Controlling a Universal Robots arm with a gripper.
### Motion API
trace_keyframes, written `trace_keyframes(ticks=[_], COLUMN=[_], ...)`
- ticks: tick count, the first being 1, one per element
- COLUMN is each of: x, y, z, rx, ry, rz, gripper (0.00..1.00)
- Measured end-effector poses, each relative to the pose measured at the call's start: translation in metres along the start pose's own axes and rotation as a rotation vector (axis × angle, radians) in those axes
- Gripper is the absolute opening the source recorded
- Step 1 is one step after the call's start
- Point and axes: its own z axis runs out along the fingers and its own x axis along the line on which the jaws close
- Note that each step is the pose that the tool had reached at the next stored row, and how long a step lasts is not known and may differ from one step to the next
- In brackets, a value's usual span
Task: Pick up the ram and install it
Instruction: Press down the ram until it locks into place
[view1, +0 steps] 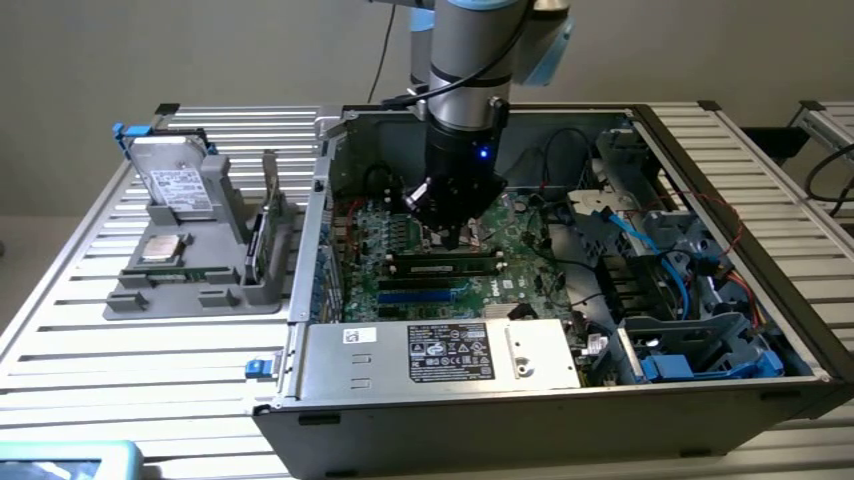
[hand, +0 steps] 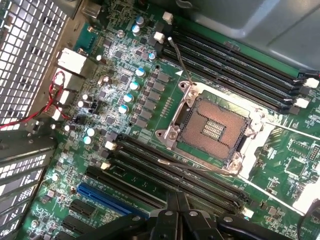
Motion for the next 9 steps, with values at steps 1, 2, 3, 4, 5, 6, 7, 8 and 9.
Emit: trace_keyframes(ticks=[1, 2, 3, 4, 5, 6, 7, 8, 9], x=[0.0000, 0.0000, 0.0000, 0.0000, 0.0000, 0.0000, 0.0000, 0.0001, 0.0000], y=[0.0000, 0.0000, 0.0000, 0.0000, 0.0000, 0.0000, 0.0000, 0.0000, 0.0000], z=[0.0000, 0.0000, 0.0000, 0.0000, 0.0000, 0.0000, -0.0001, -0.0001, 0.0000], rx=[0.0002, 0.0005, 0.0008, 0.0012, 0.0017, 0.0022, 0.0027, 0.0032, 0.0038], ry=[-0.0010, -0.0018, -0.0025, -0.0030, -0.0035, -0.0039, -0.0042, -0.0044, -0.0046], rz=[0.012, 0.022, 0.033, 0.043, 0.054, 0.065, 0.076, 0.086, 0.097], gripper=[0.11, 0.11, 0.11, 0.11, 0.11, 0.11, 0.11, 0.11, 0.11])
